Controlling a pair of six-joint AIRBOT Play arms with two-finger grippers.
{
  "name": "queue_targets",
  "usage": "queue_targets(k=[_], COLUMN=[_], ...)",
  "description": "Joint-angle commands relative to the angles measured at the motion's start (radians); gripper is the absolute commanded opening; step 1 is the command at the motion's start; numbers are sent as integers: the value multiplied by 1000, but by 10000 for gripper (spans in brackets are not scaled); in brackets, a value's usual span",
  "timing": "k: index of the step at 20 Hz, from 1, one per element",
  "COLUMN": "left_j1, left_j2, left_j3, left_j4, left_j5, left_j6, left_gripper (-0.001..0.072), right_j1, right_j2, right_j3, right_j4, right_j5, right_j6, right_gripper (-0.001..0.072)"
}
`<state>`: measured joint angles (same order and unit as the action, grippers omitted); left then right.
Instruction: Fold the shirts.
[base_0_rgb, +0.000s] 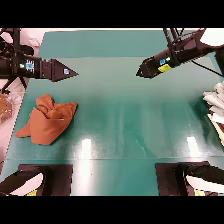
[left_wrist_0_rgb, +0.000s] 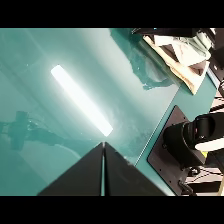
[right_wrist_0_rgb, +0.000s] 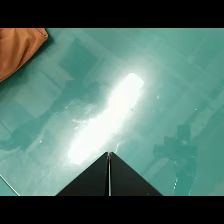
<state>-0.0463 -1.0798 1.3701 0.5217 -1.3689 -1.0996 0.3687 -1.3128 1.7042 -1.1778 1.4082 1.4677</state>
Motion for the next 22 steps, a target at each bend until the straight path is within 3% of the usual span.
queue_targets(k=[1,16,22], left_j1=[0,0,0], left_j2=[-1,0,0], left_j3=[0,0,0], left_j4=[2,-9,-89], left_j5=[0,20,29], left_j6=[0,-2,-37], left_gripper=[24,24,24], right_j1=[0,0,0], right_j2=[0,-3,-2], right_j3=[0,-8,-8], right_j4=[0,0,1], right_j5=[0,-3,-3], right_j6=[0,0,1], right_gripper=[17,17,17])
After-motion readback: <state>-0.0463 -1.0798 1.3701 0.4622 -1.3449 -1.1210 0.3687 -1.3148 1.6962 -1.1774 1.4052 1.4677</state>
